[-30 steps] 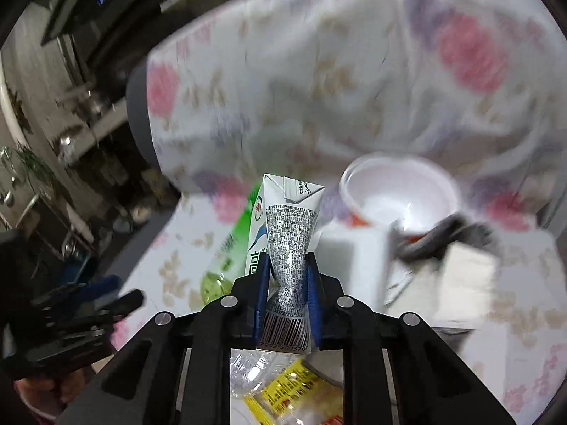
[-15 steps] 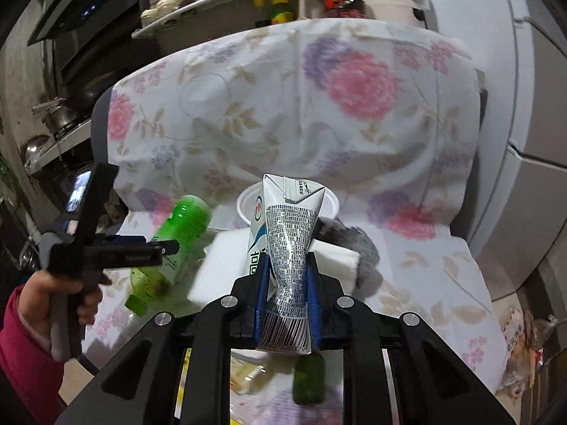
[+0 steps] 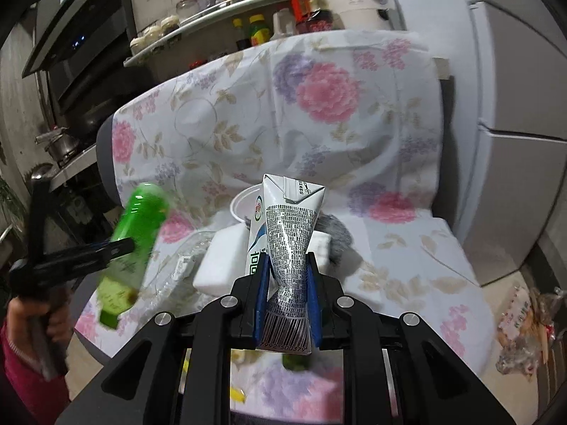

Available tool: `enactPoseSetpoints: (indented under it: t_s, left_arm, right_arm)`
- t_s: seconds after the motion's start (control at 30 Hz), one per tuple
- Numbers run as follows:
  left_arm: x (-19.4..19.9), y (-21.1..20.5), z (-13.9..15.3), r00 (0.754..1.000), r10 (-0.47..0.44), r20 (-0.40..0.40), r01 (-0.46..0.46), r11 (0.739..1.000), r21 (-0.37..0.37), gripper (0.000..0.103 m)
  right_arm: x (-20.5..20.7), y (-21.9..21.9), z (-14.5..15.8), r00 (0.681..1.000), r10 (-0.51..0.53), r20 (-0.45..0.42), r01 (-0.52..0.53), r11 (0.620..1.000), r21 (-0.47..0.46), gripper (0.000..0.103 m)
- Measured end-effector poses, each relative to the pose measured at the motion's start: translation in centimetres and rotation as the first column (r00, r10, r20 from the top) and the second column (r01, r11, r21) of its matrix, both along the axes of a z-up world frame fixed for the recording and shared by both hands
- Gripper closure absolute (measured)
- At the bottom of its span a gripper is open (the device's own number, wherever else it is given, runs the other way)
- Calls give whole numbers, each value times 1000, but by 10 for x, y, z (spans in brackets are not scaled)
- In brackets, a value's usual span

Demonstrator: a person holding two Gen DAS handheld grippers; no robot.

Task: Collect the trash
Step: 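Carry bottle and carton to the bin and release both into it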

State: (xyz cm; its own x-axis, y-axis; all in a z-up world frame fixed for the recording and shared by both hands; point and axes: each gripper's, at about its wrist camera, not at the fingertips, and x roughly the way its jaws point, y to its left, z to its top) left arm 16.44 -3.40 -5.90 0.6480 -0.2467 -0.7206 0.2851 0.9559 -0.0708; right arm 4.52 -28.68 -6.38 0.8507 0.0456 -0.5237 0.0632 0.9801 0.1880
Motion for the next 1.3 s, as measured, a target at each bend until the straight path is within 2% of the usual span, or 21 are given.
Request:
enactPoseSetpoints:
  t_s: [0.23, 0.4, 0.47, 0.57, 0.6, 0.77, 0.97, 1.07, 1.17, 1.2, 1.23, 1.27, 1.3]
  left_arm:
    - [-84, -44, -3, 987, -159, 16, 160, 984, -77, 53]
    - [-122, -89, -14, 954, -299, 15, 298, 944, -142, 53]
    - [-137, -115, -18, 927, -374, 18, 372, 916, -152, 52]
    - [-157, -154, -23, 872, -490, 8, 484, 858, -175, 52]
    - [-164, -170, -26, 846, -533, 0, 524, 833, -179, 52]
    - [-190, -228, -43, 754, -655, -50, 635, 746, -200, 53]
    - [-211, -293, -70, 652, -752, -95, 723, 655, -220, 53]
    - [-210, -318, -85, 622, -772, -129, 739, 634, -227, 53]
    - [-209, -333, -96, 610, -777, -156, 739, 629, -241, 53]
    - [-206, -337, -100, 604, -779, -168, 740, 626, -244, 51]
    - [-204, -341, -102, 605, -776, -178, 738, 631, -239, 48]
    - [-205, -343, -105, 609, -770, -192, 736, 639, -225, 40]
    - [-204, -344, -108, 610, -766, -202, 736, 643, -215, 38]
  right_arm:
    - [-69, -29, -10, 993, -113, -34, 113, 993, -16, 82]
    - [-122, -54, -18, 976, -212, -45, 211, 977, -21, 82]
    - [-143, -63, -20, 966, -252, -53, 251, 968, -26, 82]
    - [-176, -78, -23, 946, -318, -68, 315, 948, -47, 82]
    - [-187, -85, -25, 936, -344, -75, 340, 939, -51, 82]
    - [-233, -117, -43, 885, -450, -117, 446, 893, -60, 82]
    - [-254, -158, -75, 828, -522, -204, 526, 850, -39, 82]
    - [-256, -172, -96, 800, -538, -266, 550, 834, -32, 82]
    - [-257, -185, -114, 773, -548, -318, 571, 821, -26, 81]
    - [-257, -190, -121, 763, -550, -340, 578, 816, -23, 80]
    - [-258, -192, -126, 757, -548, -356, 581, 814, -17, 79]
    - [-257, -194, -129, 753, -543, -372, 581, 814, -11, 77]
    - [-258, -196, -132, 751, -539, -380, 584, 812, 2, 73]
